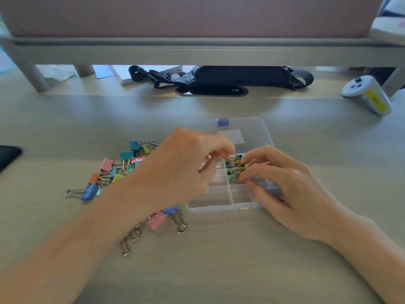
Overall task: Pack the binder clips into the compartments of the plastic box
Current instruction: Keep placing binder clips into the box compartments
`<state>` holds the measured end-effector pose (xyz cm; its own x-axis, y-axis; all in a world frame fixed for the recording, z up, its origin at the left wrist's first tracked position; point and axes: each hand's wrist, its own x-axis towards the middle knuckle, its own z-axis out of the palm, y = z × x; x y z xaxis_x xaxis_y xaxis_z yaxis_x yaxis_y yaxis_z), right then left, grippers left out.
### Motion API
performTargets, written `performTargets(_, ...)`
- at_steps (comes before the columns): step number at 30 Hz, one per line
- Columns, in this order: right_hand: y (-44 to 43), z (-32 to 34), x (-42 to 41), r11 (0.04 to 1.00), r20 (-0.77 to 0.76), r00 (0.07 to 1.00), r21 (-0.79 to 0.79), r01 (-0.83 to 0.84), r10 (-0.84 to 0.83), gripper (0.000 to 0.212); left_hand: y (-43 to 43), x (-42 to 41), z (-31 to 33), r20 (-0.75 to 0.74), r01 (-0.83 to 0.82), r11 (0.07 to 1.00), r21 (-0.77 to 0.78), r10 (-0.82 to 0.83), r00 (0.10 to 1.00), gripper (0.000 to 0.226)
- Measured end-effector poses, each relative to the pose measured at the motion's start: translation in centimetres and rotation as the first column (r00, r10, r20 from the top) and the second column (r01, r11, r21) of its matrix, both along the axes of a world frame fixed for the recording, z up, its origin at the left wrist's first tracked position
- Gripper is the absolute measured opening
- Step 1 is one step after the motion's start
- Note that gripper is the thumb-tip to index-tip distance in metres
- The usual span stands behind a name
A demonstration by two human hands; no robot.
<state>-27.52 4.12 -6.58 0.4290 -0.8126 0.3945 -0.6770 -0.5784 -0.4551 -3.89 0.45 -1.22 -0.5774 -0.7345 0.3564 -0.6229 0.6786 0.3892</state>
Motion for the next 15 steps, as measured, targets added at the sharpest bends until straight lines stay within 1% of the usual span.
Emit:
performTargets(1, 0.0, 0.0, 0.0, 1.0, 0.006, 1.0, 0.002, 0.001, -0.001, 0.02, -0.6, 0.7, 0.5, -0.01, -0.032, 0.999, -0.018, 0.032, 0.999, 0.029)
performTargets(3, 0.0, -0.1, 0.1, 1.0, 0.015, 1.0, 0.008, 0.001, -0.002, 0.023, -2.1, 2.9, 1.7, 0.004, -0.148, 0.988, -0.041, 0.149, 0.989, 0.032)
performTargets(4, 0.1, -0.1, 0.1, 1.0, 0.016, 1.0, 0.009, 0.002, -0.002, 0.023, -2.9, 4.2, 2.3, 0.051, -0.217, 0.976, -0.028, 0.218, 0.975, 0.033)
performTargets(5, 0.1, -0.1, 0.1, 1.0, 0.014, 1.0, 0.008, 0.003, -0.003, 0.021, -3.6, 5.6, 2.8, 0.128, -0.28, 0.96, 0.003, 0.277, 0.952, 0.032)
performTargets(7, 0.1, -0.2, 0.1, 1.0, 0.009, 1.0, 0.002, 0.009, -0.009, 0.017, -4.3, 8.1, 3.6, 0.304, -0.367, 0.925, 0.097, 0.323, 0.896, 0.026)
performTargets(9, 0.0, -0.1, 0.2, 1.0, 0.012, 1.0, 0.0, 0.013, -0.013, 0.016, -4.4, 9.5, 4.1, 0.407, -0.383, 0.9, 0.209, 0.277, 0.871, 0.019)
performTargets(11, 0.0, -0.1, 0.2, 1.0, 0.016, 1.0, -0.003, 0.01, -0.01, 0.016, -3.8, 9.6, 4.6, 0.43, -0.362, 0.867, 0.342, 0.198, 0.881, 0.013)
performTargets(12, 0.0, -0.2, 0.3, 1.0, 0.018, 1.0, -0.002, 0.008, -0.008, 0.016, -3.6, 9.5, 4.8, 0.444, -0.354, 0.856, 0.376, 0.169, 0.88, 0.012)
performTargets(15, 0.0, -0.2, 0.3, 1.0, 0.034, 0.999, 0.004, 0.009, -0.009, 0.016, -3.3, 8.9, 4.7, 0.518, -0.349, 0.861, 0.37, 0.121, 0.847, 0.014)
